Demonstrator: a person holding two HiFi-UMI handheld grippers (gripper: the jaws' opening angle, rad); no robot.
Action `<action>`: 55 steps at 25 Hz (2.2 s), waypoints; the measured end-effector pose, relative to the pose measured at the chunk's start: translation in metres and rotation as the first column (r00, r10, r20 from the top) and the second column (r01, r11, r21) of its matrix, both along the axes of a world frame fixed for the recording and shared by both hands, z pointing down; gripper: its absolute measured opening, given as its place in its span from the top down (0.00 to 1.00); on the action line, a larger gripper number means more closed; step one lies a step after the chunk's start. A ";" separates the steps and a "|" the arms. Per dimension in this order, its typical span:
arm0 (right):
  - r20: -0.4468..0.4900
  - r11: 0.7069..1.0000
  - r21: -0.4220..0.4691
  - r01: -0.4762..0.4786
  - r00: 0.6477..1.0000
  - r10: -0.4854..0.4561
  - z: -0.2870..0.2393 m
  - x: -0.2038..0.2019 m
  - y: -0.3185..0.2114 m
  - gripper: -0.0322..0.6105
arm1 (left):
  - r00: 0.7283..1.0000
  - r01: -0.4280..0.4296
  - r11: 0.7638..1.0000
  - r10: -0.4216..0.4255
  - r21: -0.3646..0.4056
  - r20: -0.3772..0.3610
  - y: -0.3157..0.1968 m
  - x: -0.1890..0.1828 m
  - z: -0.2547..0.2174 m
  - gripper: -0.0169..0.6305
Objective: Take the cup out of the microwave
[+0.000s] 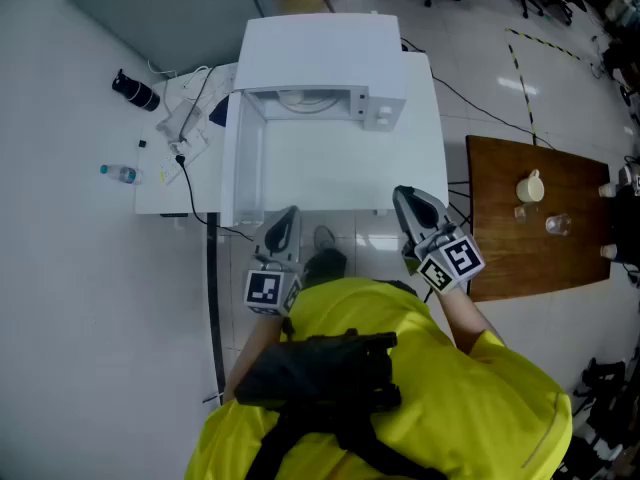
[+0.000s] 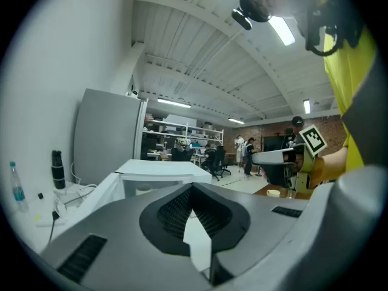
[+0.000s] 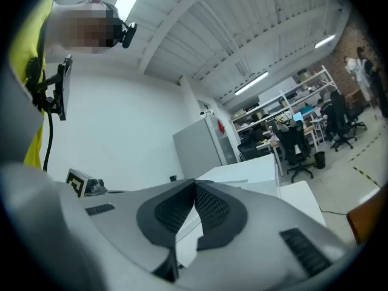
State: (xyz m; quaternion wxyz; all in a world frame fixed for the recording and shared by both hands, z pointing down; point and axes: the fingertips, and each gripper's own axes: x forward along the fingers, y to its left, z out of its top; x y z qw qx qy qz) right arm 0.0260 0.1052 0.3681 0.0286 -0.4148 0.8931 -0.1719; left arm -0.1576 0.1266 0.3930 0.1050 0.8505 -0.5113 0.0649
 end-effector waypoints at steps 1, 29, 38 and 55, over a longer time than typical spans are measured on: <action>-0.014 1.000 0.006 -0.002 1.000 0.003 0.001 -0.010 -0.016 0.94 | 1.000 0.010 1.000 -0.010 -0.011 0.005 -0.013 -0.012 0.003 0.97; 0.008 0.891 -0.374 0.257 0.962 -0.274 0.169 -0.032 -0.143 0.94 | 0.970 0.242 0.969 -0.240 -0.045 0.047 -0.405 -0.043 0.235 0.25; -0.004 0.899 -0.379 0.218 0.971 -0.237 0.173 -0.028 -0.149 0.94 | 0.967 0.246 0.969 -0.243 -0.029 0.077 -0.441 -0.040 0.245 0.30; 0.008 0.910 -0.383 0.158 0.986 -0.168 0.176 -0.027 -0.155 0.94 | 0.973 0.221 0.975 -0.219 -0.030 0.073 -0.417 -0.026 0.241 0.30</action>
